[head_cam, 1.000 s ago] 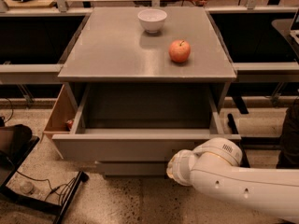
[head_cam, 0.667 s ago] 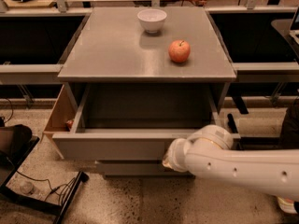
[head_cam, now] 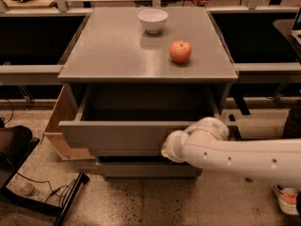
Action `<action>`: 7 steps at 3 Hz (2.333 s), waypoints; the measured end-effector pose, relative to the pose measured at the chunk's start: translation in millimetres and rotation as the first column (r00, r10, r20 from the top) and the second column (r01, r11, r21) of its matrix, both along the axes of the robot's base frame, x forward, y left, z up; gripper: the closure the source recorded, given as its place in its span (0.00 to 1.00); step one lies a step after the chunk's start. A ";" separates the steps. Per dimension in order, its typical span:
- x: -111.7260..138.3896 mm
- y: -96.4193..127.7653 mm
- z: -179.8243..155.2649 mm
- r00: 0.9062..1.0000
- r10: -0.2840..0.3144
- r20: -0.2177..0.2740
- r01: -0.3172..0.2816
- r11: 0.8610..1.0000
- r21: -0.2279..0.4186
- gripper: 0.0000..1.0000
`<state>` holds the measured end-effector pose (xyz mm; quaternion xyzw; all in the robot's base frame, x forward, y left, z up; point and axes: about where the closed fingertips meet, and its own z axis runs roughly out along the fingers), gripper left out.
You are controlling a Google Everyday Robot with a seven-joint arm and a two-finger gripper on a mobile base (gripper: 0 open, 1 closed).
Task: Close top drawer
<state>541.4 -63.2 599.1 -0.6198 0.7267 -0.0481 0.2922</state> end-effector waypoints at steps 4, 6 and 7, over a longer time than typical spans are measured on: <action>77.3 23.2 -3.0 0.999 0.024 0.047 -0.025 0.999 0.026 0.75; 77.3 23.2 -3.0 0.999 0.024 0.047 -0.025 0.999 0.026 0.28; 77.3 23.2 -3.0 0.999 0.024 0.047 -0.025 0.999 0.026 0.05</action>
Offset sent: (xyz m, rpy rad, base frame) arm 0.1120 0.0282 -0.0032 0.0207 -0.0624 0.0598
